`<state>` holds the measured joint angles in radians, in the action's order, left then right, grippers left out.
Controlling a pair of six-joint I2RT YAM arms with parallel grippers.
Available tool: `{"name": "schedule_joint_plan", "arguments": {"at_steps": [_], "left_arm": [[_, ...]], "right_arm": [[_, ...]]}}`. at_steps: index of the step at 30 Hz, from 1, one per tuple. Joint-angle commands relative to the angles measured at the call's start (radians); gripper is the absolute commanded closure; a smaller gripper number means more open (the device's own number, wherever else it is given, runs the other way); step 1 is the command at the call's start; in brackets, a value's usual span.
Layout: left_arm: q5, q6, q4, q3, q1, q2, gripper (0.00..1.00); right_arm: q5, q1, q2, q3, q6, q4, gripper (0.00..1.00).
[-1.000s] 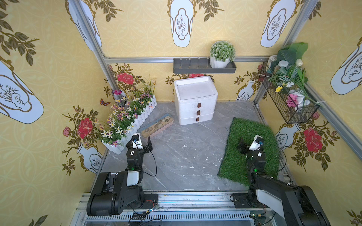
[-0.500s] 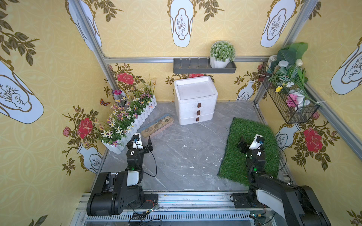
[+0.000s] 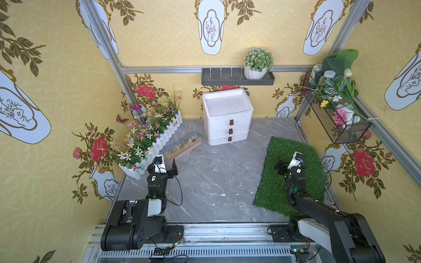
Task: Put the paint cans in the drawer according to color
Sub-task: Reset both arms
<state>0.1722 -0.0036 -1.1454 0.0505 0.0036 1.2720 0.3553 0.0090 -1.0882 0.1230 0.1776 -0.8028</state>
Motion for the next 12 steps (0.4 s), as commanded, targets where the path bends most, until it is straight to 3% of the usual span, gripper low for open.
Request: {"name": "schedule_joint_plan", "arguments": {"at_steps": [1, 12], "left_arm": [[-0.008, 0.007, -0.027, 0.002, 0.000, 0.003, 0.00], [-0.008, 0.008, -0.027, 0.003, 0.001, 0.003, 0.00]], "right_arm": [[0.053, 0.027, 0.006, -0.042, -0.036, -0.120, 0.03], [0.074, 0.045, 0.003, -0.077, -0.049, -0.189, 0.03]]}}
